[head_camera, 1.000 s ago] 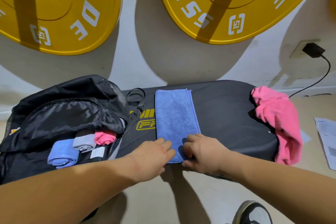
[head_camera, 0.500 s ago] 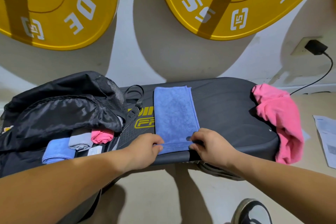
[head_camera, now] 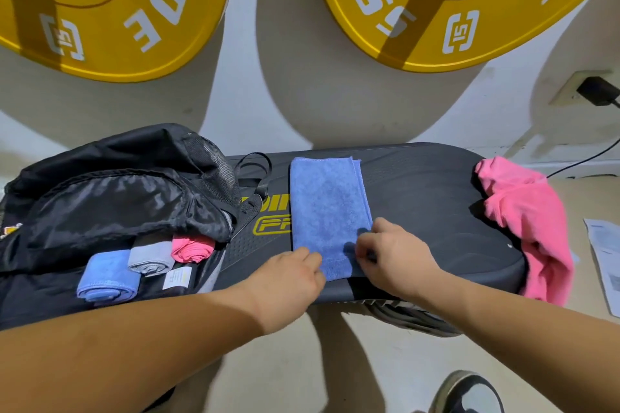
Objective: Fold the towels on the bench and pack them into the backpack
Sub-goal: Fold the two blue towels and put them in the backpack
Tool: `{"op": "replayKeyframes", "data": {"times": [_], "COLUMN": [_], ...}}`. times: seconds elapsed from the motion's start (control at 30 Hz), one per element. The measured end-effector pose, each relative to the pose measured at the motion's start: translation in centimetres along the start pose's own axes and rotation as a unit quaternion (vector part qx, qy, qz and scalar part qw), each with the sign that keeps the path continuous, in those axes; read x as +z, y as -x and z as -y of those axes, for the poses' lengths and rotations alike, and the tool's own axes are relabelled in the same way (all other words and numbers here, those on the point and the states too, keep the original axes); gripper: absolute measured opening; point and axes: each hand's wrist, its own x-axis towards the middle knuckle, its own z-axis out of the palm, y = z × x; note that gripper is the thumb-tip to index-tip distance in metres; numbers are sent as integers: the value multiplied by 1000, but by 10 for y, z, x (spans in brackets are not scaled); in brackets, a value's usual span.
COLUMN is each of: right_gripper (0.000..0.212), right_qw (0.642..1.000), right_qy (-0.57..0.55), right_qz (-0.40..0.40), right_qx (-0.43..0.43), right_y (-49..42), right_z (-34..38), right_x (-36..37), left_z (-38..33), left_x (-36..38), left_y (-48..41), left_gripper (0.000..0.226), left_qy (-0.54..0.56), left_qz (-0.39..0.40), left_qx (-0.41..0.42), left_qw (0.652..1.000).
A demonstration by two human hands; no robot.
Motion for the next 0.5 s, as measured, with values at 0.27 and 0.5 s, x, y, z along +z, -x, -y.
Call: {"op": "replayKeyframes", "data": {"times": [0.27, 0.5], "right_gripper": [27, 14], "right_qw": [976, 993], "right_qy": [102, 30], "right_qz": [-27, 43], "right_qx": [-190, -107], "right_y": [18, 11], "right_z": [-25, -18], "right_x": [6, 1], "left_z": [23, 18], "left_x": [8, 7], "left_y": [-4, -6], "left_gripper": [34, 20], "left_qy": [217, 337], "left_qz": [-43, -100], "left_qx": [-113, -237], "left_qw": [969, 906]}}
